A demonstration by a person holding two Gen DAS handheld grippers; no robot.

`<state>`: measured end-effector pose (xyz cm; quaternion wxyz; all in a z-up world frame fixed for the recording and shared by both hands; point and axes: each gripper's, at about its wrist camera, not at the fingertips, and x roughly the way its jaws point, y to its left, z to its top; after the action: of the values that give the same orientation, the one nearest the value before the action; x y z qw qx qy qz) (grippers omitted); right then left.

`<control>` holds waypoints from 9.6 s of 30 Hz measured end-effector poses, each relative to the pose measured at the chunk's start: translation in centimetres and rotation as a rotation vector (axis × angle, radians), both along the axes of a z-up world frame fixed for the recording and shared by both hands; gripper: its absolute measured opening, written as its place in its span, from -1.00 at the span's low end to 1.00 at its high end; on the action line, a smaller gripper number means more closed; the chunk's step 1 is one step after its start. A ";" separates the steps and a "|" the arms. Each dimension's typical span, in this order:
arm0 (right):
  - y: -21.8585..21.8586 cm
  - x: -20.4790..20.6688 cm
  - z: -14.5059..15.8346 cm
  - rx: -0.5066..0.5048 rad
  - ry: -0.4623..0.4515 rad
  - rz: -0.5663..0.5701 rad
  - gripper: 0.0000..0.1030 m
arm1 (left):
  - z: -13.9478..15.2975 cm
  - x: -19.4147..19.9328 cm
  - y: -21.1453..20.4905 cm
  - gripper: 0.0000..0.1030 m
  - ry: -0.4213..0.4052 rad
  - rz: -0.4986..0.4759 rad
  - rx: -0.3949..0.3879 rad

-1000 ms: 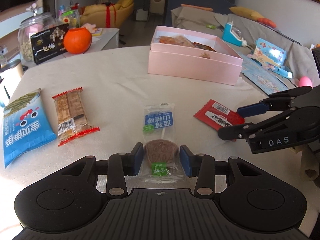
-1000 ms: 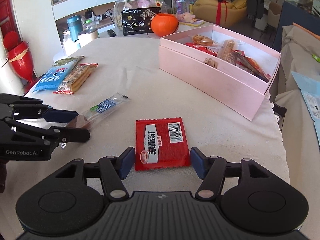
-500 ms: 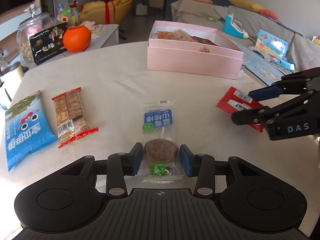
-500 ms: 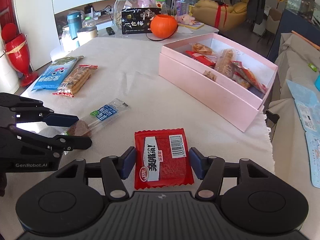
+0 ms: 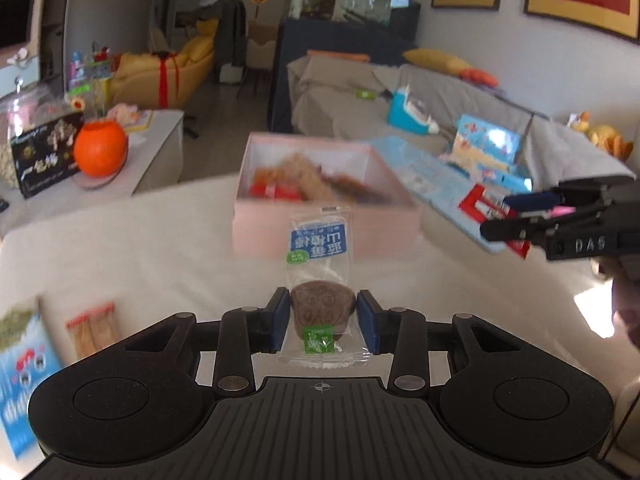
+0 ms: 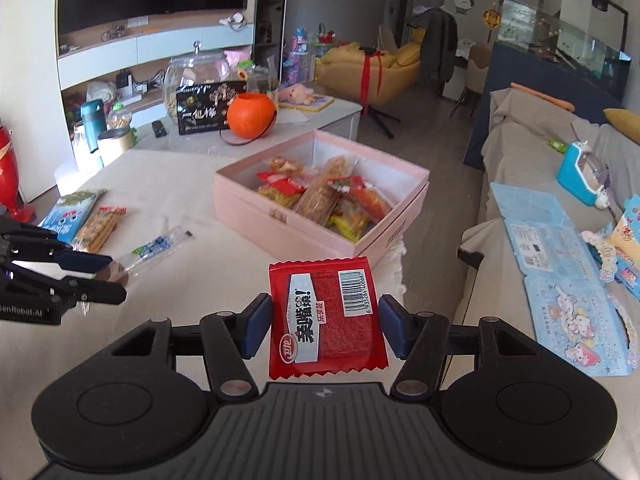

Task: Organize snacks
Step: 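Drop the round snack and red packet into the pink box with both grippers, then move the left gripper to the blue seaweed bag while the right gripper approaches the wafer bar, then grasp the blue seaweed bag by its edge with the left gripper and lift it, then carry the seaweed bag toward the box with the left gripper while the right gripper grasps the wafer bar, then release the seaweed bag into the pink box with the left gripper, then drop the wafer bar into the pink box with the right gripper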

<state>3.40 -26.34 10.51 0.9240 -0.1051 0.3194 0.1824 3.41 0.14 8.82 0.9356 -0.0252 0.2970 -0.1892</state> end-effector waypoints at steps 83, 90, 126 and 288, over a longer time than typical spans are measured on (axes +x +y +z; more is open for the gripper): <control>10.6 5.6 -10.4 0.060 0.120 0.030 0.94 | -5.6 -1.3 6.6 0.22 0.180 0.099 0.249; 10.6 5.6 -10.4 0.062 0.120 0.031 0.94 | -6.5 -0.4 11.0 0.20 0.254 0.229 0.121; 5.9 0.9 -10.2 0.020 0.148 0.015 0.95 | -5.7 1.3 3.8 -0.53 0.248 0.142 0.035; 5.5 0.5 -10.3 0.049 0.127 -0.260 1.00 | -9.1 -1.6 -0.9 -0.09 0.044 0.288 0.063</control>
<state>3.87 -20.89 0.20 0.9200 -0.0287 0.3835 0.0753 1.77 -0.78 -0.32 0.9466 -0.0426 0.3167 -0.0429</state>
